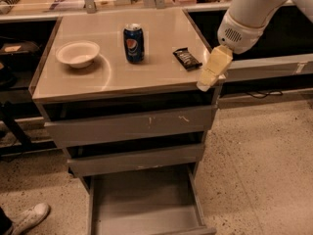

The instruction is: Place rxbar chocolate into bottom drawer

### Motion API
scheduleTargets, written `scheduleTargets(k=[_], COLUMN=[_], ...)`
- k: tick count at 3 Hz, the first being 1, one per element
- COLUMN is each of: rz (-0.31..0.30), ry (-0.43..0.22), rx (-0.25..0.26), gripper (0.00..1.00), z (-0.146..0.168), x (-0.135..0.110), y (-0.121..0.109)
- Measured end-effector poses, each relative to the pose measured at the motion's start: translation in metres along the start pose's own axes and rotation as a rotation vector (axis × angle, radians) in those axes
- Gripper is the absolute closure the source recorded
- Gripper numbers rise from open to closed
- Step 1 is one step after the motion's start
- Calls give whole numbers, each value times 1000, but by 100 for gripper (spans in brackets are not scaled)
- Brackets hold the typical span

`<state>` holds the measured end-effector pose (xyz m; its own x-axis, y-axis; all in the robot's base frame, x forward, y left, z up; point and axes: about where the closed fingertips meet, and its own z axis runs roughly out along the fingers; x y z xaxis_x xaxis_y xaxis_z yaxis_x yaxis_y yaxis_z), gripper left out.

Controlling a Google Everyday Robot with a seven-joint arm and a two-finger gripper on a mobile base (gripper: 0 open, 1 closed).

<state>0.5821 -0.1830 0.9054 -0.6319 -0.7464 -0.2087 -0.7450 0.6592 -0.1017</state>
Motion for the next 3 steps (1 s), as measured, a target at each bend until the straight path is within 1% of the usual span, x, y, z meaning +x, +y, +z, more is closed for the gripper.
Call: scheduleTargets(k=[1, 2, 3], rz=[-17, -20, -11], ry=[-6, -20, -29], rx=[37, 42, 13], gripper=[0, 0, 0], z=[6, 7, 28], x=[-79, -84, -98], y=[-18, -18, -26])
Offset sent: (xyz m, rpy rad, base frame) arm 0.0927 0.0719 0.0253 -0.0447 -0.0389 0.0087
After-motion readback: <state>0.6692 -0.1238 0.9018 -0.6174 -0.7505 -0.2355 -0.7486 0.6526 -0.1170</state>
